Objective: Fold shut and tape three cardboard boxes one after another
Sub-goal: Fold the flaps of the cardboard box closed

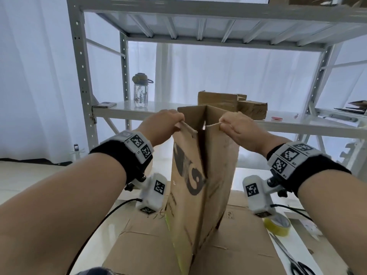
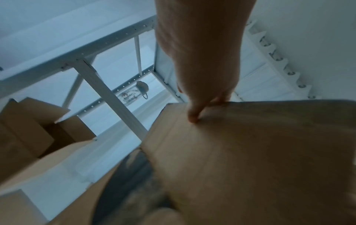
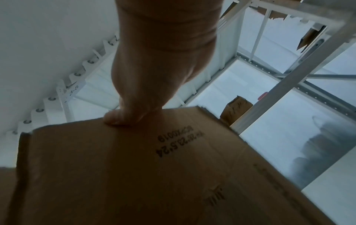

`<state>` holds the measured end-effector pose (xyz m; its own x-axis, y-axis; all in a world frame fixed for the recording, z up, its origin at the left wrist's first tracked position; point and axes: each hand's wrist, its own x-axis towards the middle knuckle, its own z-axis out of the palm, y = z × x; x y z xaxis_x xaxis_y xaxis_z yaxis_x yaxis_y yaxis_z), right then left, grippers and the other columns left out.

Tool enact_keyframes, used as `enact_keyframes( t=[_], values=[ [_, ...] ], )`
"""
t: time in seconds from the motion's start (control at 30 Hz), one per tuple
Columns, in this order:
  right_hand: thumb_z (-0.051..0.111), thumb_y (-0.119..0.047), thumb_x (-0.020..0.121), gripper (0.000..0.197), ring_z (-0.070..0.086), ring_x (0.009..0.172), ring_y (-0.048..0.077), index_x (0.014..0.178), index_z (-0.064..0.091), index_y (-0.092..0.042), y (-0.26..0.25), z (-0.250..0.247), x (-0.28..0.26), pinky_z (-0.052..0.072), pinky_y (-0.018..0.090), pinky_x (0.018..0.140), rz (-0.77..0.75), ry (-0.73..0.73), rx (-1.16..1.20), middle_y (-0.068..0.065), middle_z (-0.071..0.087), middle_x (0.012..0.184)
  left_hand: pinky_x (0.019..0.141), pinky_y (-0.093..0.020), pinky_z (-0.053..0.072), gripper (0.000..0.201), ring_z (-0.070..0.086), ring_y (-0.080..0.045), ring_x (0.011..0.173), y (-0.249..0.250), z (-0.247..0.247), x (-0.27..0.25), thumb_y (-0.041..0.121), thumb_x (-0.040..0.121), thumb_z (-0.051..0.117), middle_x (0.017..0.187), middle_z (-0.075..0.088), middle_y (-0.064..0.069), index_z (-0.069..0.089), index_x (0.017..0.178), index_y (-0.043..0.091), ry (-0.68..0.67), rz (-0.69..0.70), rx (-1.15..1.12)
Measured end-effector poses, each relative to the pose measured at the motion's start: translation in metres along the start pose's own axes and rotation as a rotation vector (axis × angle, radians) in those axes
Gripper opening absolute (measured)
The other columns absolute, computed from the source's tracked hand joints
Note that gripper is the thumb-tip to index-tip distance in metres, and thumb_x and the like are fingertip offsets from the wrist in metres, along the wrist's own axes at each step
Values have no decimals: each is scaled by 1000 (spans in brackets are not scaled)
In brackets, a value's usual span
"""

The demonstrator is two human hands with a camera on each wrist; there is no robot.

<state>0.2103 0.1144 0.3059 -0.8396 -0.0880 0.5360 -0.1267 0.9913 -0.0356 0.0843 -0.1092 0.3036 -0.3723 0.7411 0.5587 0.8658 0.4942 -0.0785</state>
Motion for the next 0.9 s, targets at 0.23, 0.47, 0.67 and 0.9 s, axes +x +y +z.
enact_keyframes(
  t=[0.23,0.47,0.67,0.9],
  values=[
    [45,-47,96,31,57,78,16,91,51,-17,-23,10,8,36,26,66,46,16,32,-1,62,85,86,-26,37,35,57,-16,97,15,-26,12,19,100,36,101,66,-2,69,93,11,-100,-184,-626],
    [41,-66,89,50,55,70,17,80,50,-17,-30,5,10,36,30,59,121,32,-131,-4,56,72,71,-24,43,74,61,-17,86,14,-36,10,77,74,44,92,67,-3,69,98,11,-459,-223,-190],
    [53,-75,76,54,57,77,15,91,52,-23,-16,-1,5,42,31,67,230,-99,-134,-7,61,81,51,-21,31,65,43,-10,52,19,-21,12,71,77,55,56,48,0,50,58,8,-371,-193,105],
    [69,-66,69,56,56,95,14,104,50,-26,24,-22,-12,42,47,96,386,-273,-139,-10,60,98,68,-28,42,70,48,-13,60,15,-12,15,79,74,44,60,48,0,45,58,11,-301,-175,286]
  ],
)
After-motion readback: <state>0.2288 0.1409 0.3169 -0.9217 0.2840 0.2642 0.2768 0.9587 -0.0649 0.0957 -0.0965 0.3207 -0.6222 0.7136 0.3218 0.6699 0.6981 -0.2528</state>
